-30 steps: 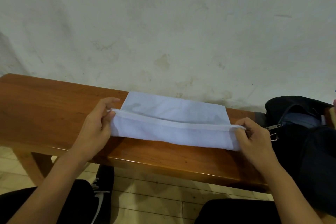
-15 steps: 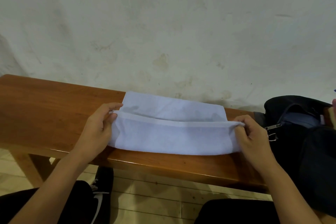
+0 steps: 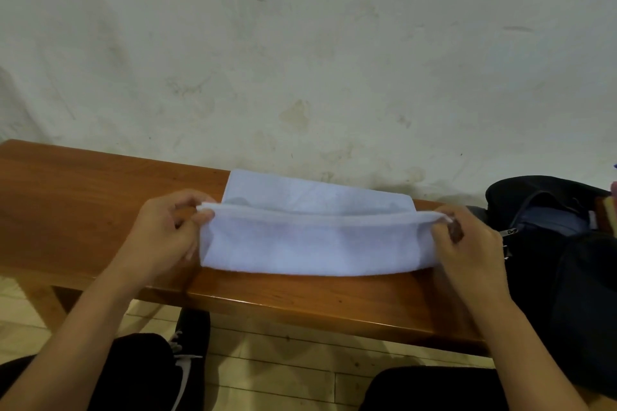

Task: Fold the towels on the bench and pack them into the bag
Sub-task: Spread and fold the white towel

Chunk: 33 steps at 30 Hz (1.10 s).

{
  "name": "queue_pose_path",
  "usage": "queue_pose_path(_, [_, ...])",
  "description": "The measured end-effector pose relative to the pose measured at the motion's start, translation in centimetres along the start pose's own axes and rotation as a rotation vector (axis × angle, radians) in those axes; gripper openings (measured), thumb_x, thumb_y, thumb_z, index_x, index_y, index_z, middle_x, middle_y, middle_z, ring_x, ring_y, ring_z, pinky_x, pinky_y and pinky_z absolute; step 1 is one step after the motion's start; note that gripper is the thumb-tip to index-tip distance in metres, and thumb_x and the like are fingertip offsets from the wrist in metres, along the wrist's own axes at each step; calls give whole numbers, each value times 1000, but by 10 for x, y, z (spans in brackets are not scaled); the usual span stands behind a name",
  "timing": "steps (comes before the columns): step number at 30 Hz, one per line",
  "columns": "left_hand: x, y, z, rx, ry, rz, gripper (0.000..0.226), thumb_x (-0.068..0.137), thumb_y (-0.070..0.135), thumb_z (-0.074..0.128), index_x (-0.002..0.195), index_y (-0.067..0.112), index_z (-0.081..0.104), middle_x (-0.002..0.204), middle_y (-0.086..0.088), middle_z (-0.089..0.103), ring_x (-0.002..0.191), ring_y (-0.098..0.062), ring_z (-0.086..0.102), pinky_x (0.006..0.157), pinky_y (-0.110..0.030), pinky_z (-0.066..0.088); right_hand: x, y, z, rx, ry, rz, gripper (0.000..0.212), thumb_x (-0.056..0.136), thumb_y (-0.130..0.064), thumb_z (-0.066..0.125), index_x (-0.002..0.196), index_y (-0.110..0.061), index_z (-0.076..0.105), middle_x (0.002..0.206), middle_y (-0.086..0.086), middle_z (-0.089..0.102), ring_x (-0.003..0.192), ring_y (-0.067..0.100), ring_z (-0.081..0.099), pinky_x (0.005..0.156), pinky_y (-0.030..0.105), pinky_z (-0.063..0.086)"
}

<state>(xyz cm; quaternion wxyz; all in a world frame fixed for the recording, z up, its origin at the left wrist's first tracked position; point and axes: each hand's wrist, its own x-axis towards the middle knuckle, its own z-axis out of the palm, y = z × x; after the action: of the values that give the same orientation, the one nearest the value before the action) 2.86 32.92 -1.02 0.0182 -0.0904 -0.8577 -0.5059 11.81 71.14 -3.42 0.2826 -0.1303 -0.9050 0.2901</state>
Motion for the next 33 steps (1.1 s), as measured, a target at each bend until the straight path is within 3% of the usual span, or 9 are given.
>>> queue_pose_path(2, [4,7,4,-91,119,72,13,96,10,58,98,21,65,71,1,70,64,-12,69,58,-18,56,4,-9,4,140,141,73,15,94,-7,57,103,-15,65,78,-1,61,72,18,60,65,30,47])
queue_pose_path(6, [14,10,10,-171,244,223,21,97,5,57,102,23,66,97,11,73,99,-2,67,83,-17,53,6,-14,15,352,235,127,16,99,-19,59,108,-30,66,97,-7,70,90,11,68,79,42,58])
queue_pose_path(9, [17,7,11,-139,256,279,31,98,2,54,102,31,65,107,14,69,104,-2,64,83,-9,49,6,-15,16,346,211,145,19,99,-20,58,112,-32,65,102,-8,71,93,6,67,81,42,59])
queue_pose_path(14, [15,7,11,-164,303,325,27,97,0,55,107,23,66,103,16,70,101,0,65,84,-9,48,2,-13,12,316,211,110,25,99,-11,54,116,-26,63,102,-2,69,92,11,66,79,32,55])
queue_pose_path(17, [16,-1,7,-107,208,244,26,95,4,59,105,27,68,102,20,70,102,-1,64,87,-15,51,2,-6,13,225,107,142,17,100,-14,53,114,-20,62,96,3,67,84,15,65,68,27,51])
queue_pose_path(19, [17,-9,7,-43,162,150,21,94,10,62,107,25,69,110,9,68,104,-7,62,87,-28,54,3,-4,11,141,84,125,18,100,-16,51,113,-18,63,101,6,64,84,19,61,67,23,45])
queue_pose_path(22, [16,-13,11,126,167,112,20,93,14,64,108,28,67,111,3,62,93,-5,56,72,-21,48,3,-8,7,71,56,121,17,100,-15,51,111,-23,62,101,3,54,79,9,51,65,10,35])
queue_pose_path(27, [17,-12,15,151,34,49,21,94,10,62,96,30,66,95,10,69,83,-3,62,63,-12,45,-1,-2,9,74,-85,125,14,100,-15,53,108,-23,62,90,-8,64,74,1,59,55,10,42])
queue_pose_path(33, [19,-27,2,268,-185,54,20,96,17,59,98,34,68,123,16,59,101,-1,53,76,-18,45,0,13,6,-39,-254,98,12,102,-21,51,109,-24,60,93,-4,65,77,7,58,60,20,42])
